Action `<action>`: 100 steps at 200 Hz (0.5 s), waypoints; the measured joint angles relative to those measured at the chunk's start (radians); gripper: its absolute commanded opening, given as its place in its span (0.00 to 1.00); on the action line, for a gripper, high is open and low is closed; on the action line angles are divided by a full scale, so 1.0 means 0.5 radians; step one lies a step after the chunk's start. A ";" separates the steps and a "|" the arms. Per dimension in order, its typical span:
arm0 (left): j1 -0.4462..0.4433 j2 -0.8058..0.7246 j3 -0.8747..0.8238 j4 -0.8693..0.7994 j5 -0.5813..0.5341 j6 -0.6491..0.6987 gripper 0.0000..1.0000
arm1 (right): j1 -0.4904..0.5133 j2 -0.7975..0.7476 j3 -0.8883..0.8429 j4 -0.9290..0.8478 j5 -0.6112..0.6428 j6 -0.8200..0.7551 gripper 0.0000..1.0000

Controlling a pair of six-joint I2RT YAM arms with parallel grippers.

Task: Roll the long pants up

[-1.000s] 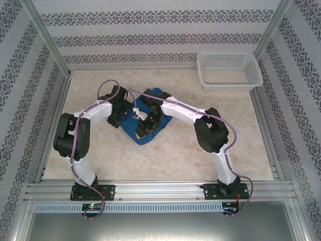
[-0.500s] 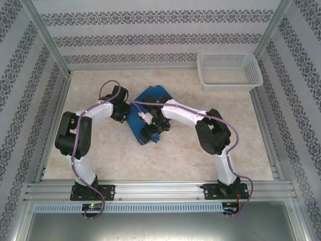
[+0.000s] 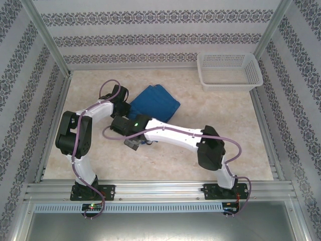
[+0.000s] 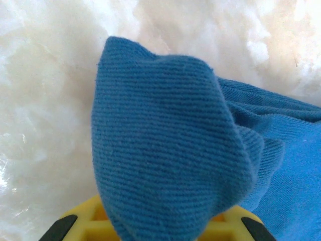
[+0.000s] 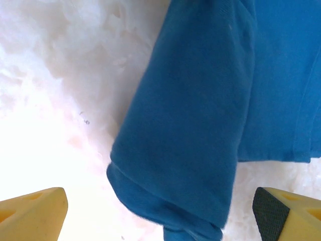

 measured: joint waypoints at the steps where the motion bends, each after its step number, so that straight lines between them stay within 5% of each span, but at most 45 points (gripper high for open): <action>1: 0.000 0.000 0.000 -0.001 0.000 0.000 0.00 | 0.005 0.011 0.006 0.000 0.010 -0.002 0.96; 77: 0.001 -0.024 -0.002 -0.013 0.012 -0.005 0.00 | -0.050 0.396 -0.068 0.153 0.424 -0.285 0.83; 87: 0.002 -0.042 -0.014 -0.013 0.011 -0.008 0.00 | -0.073 0.396 -0.077 0.190 0.452 -0.362 0.64; 91: 0.002 -0.049 -0.020 -0.013 0.010 -0.008 0.00 | -0.082 0.396 -0.079 0.204 0.457 -0.370 0.47; 95: 0.002 -0.057 -0.026 -0.013 0.008 -0.011 0.00 | -0.094 0.396 -0.080 0.211 0.459 -0.404 0.14; 100: 0.002 -0.068 -0.036 -0.012 0.004 -0.012 0.00 | -0.109 0.396 -0.080 0.220 0.454 -0.424 0.00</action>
